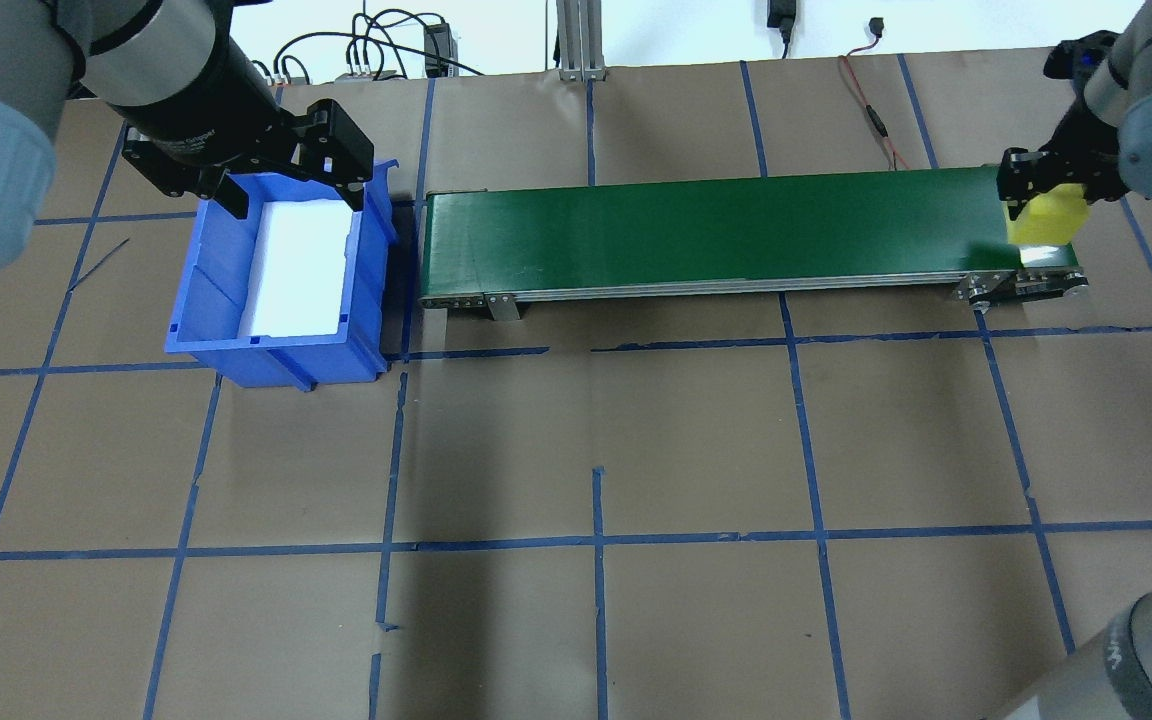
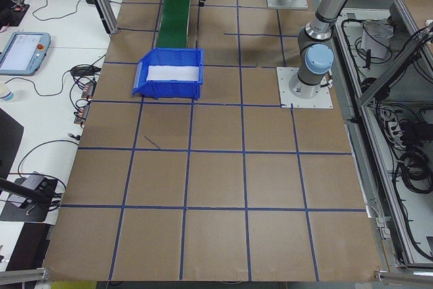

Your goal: Move block left to right into plate

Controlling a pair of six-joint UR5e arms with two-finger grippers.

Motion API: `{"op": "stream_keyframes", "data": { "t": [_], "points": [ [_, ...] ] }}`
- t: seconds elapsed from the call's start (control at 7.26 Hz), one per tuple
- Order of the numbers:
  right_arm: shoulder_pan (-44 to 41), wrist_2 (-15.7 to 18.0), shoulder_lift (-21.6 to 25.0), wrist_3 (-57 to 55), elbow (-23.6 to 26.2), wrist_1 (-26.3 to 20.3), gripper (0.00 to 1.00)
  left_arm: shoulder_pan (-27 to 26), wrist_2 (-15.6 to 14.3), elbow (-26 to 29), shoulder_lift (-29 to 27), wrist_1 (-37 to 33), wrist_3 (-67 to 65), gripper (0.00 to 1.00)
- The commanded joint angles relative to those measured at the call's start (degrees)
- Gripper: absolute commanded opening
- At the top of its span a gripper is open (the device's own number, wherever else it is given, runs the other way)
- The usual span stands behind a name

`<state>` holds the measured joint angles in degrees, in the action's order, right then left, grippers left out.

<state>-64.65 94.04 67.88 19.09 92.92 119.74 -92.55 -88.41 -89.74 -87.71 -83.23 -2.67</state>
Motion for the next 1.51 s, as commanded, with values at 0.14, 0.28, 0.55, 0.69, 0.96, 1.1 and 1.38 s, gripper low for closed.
{"op": "stream_keyframes", "data": {
  "t": [0.14, 0.28, 0.55, 0.69, 0.96, 1.1, 1.38],
  "points": [
    [19.8, 0.6, 10.1, 21.9, 10.5, -0.9, 0.21, 0.1, -0.4, 0.0, 0.2, -0.3, 0.0, 1.0],
    [26.3, 0.4, 11.2, 27.4, 12.8, -0.8, 0.21, 0.3, -0.4, 0.0, 0.3, -0.4, 0.1, 1.0],
    [37.5, 0.3, 11.8, 34.3, 18.0, -0.1, 0.2, 0.4, -0.4, -0.1, 0.3, -0.4, 0.1, 1.0],
    [41.8, 0.2, 11.9, 35.2, 20.8, 2.7, 0.19, 0.4, -0.4, -0.1, 0.3, -0.5, 0.1, 1.0],
    [48.0, 0.5, 11.9, 39.3, 22.3, 3.5, 0.22, 0.4, -0.2, -0.1, 0.3, -0.4, 0.0, 1.0],
    [48.9, 1.0, 11.7, 39.4, 22.4, 3.7, 0.23, 0.4, 0.0, 0.0, 0.3, -0.4, 0.0, 1.0],
    [51.1, 0.8, 10.6, 40.2, 22.5, 3.7, 0.33, 0.4, 0.0, 0.0, 0.3, -0.4, 0.0, 1.0]
  ]
}}
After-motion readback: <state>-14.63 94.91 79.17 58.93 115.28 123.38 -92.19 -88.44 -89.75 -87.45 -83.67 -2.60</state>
